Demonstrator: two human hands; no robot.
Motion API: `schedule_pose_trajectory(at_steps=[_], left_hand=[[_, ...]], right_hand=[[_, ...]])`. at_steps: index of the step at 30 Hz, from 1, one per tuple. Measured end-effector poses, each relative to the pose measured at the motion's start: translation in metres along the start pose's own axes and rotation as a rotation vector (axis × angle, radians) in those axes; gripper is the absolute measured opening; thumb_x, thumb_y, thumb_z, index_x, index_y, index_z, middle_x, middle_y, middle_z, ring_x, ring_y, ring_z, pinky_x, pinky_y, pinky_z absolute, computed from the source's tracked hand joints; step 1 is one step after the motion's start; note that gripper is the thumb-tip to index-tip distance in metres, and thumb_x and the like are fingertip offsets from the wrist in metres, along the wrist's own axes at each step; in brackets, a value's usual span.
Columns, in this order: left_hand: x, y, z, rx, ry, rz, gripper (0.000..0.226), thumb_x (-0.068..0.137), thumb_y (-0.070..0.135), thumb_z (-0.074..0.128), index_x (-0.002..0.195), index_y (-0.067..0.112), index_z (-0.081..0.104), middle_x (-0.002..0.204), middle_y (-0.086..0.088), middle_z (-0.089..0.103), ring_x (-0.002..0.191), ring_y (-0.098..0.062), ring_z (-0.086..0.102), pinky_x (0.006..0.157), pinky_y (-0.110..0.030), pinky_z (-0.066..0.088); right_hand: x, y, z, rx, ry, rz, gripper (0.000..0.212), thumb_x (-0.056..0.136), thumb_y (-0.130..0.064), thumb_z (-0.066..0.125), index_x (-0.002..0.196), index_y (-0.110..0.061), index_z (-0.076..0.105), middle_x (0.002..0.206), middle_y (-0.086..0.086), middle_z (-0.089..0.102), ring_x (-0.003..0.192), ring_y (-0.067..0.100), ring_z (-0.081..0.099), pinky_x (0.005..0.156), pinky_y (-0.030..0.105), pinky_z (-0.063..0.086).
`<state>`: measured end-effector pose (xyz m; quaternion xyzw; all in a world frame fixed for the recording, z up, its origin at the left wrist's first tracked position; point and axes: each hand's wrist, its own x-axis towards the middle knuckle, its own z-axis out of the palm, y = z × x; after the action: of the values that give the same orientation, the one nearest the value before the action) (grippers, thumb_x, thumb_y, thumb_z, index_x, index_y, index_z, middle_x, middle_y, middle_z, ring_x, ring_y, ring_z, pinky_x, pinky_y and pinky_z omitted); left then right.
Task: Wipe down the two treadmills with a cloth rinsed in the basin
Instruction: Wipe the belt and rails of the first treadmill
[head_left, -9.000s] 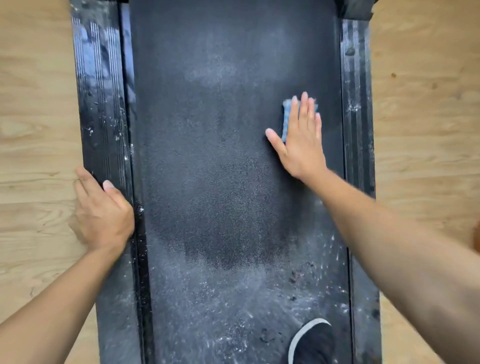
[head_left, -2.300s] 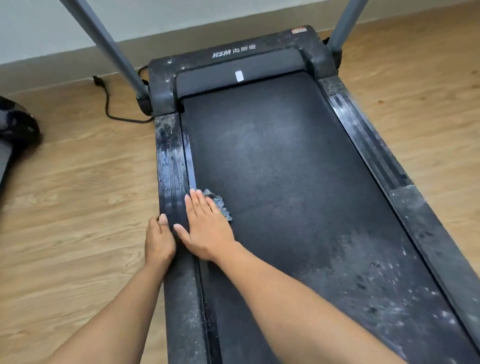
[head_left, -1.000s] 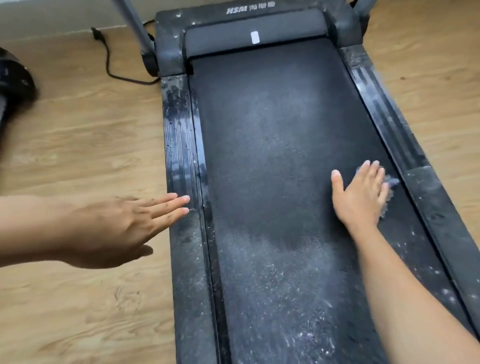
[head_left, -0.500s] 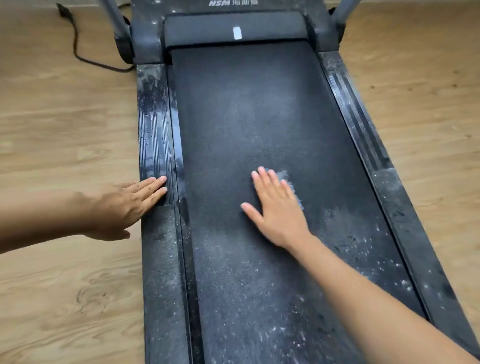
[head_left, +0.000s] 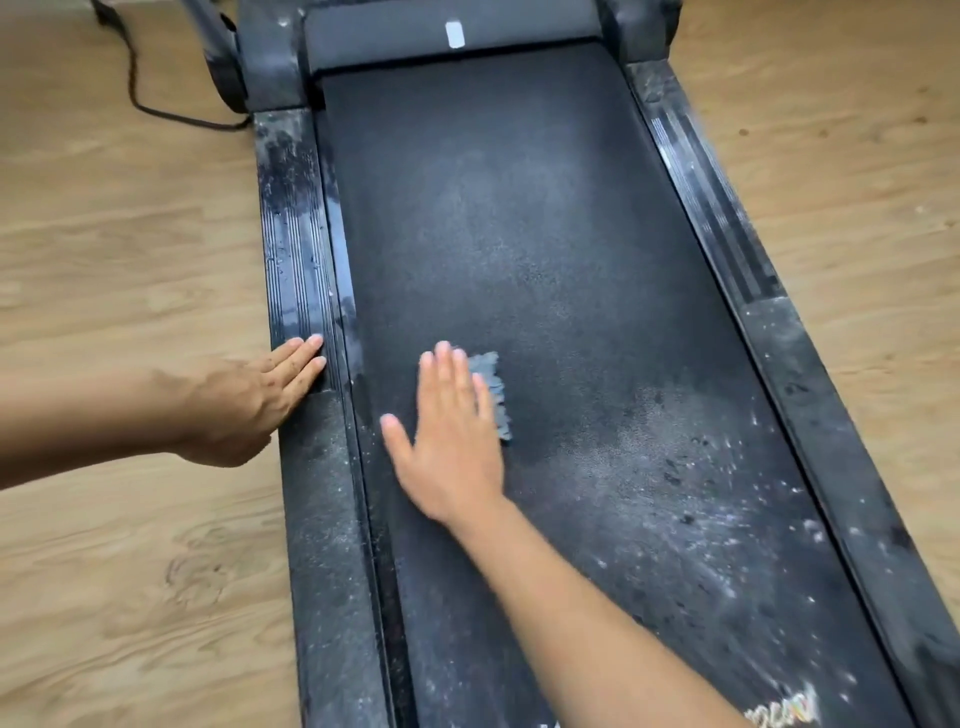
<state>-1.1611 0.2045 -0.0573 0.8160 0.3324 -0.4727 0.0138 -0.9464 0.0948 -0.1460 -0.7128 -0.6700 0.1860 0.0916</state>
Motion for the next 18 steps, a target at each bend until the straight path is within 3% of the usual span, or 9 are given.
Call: schedule_pose_trajectory(at_steps=[3, 6, 8, 13, 15, 18], left_hand=[[0.003, 0.002, -0.001, 0.036, 0.025, -0.019, 0.081, 0.103, 0.023, 0.028, 0.159, -0.005, -0.023, 0.166, -0.028, -0.029, 0.161, -0.035, -0.017, 0.133, -0.039, 0.001], [0.002, 0.000, -0.005, 0.026, 0.017, -0.044, 0.079, 0.104, 0.022, 0.028, 0.160, -0.004, -0.021, 0.167, -0.027, -0.028, 0.162, -0.033, -0.014, 0.131, -0.035, 0.002], [0.003, 0.001, -0.007, 0.009, 0.016, -0.051, 0.077, 0.105, 0.020, 0.027, 0.161, -0.003, -0.021, 0.168, -0.025, -0.028, 0.162, -0.031, -0.013, 0.130, -0.032, 0.005], [0.010, 0.003, 0.004, 0.035, 0.064, -0.054, 0.076, 0.104, 0.020, 0.025, 0.162, -0.001, -0.019, 0.170, -0.024, -0.025, 0.163, -0.030, -0.009, 0.131, -0.033, 0.009], [0.012, 0.002, 0.004, 0.064, 0.093, -0.039, 0.076, 0.104, 0.019, 0.026, 0.162, -0.002, -0.019, 0.170, -0.025, -0.025, 0.163, -0.032, -0.009, 0.132, -0.036, 0.010], [0.013, 0.002, 0.008, 0.084, 0.114, -0.015, 0.075, 0.105, 0.018, 0.027, 0.162, -0.004, -0.018, 0.170, -0.026, -0.024, 0.163, -0.033, -0.007, 0.131, -0.037, 0.014]], right_hand=[[-0.018, -0.051, 0.024, -0.059, -0.159, -0.226, 0.083, 0.107, -0.062, 0.021, 0.167, -0.010, -0.003, 0.174, 0.006, -0.014, 0.159, 0.017, -0.022, 0.130, 0.044, 0.000], [-0.023, 0.002, 0.005, -0.087, -0.157, -0.331, 0.084, 0.105, -0.068, 0.021, 0.168, -0.017, -0.003, 0.175, 0.000, -0.013, 0.159, 0.013, -0.020, 0.131, 0.042, -0.001], [-0.021, 0.073, -0.021, -0.095, -0.108, -0.212, 0.085, 0.103, -0.071, 0.022, 0.168, -0.021, -0.001, 0.175, -0.004, -0.011, 0.159, 0.011, -0.018, 0.131, 0.040, -0.002], [-0.014, 0.235, -0.097, -0.120, 0.034, 0.316, 0.089, 0.102, -0.074, 0.015, 0.168, -0.018, -0.004, 0.175, -0.001, -0.011, 0.161, 0.013, -0.014, 0.132, 0.044, -0.001], [-0.013, 0.244, -0.095, -0.108, 0.114, 0.448, 0.090, 0.102, -0.073, 0.015, 0.168, -0.013, -0.002, 0.176, 0.005, -0.007, 0.162, 0.017, -0.010, 0.131, 0.044, -0.001], [-0.001, 0.197, -0.077, -0.005, 0.209, 0.671, 0.099, 0.098, -0.076, 0.013, 0.166, -0.006, 0.003, 0.175, 0.013, -0.002, 0.162, 0.024, -0.006, 0.130, 0.051, 0.001]])
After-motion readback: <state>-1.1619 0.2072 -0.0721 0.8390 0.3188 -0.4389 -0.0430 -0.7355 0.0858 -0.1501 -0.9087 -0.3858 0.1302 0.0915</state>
